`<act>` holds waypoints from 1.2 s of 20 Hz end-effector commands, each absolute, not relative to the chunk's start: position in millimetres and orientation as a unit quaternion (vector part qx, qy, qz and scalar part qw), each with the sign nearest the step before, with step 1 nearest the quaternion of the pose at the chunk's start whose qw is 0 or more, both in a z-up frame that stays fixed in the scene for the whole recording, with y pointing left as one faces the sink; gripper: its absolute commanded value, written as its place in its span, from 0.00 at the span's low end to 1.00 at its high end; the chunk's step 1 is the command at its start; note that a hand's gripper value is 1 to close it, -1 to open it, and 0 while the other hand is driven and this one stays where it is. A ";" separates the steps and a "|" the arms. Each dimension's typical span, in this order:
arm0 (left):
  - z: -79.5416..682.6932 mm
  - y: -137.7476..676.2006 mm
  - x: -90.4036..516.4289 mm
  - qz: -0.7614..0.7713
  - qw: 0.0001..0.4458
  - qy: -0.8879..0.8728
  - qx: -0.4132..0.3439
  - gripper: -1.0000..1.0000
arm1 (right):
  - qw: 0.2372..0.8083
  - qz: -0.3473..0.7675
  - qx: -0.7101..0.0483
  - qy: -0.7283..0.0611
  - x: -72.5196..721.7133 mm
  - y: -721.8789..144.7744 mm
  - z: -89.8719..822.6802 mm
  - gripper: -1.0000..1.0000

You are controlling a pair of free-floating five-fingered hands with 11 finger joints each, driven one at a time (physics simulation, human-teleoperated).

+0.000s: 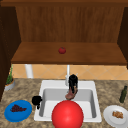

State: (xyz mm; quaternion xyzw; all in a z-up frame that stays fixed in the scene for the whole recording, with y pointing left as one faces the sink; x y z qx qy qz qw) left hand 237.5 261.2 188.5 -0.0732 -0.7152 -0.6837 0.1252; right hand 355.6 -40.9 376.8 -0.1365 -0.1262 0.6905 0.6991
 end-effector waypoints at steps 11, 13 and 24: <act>188.5 261.2 237.5 -0.684 0.125 -0.715 -0.073 0.50 | 0.739 0.635 -0.158 -0.163 379.3 -42.1 266.5 1.00; 188.5 261.2 237.5 -0.684 0.125 -0.715 -0.073 0.50 | 0.737 0.636 -0.155 -0.167 385.2 -43.4 253.4 1.00; 188.5 261.2 237.5 -0.684 0.125 -0.715 -0.073 0.50 | 0.727 0.650 -0.142 -0.171 434.5 -42.6 164.3 1.00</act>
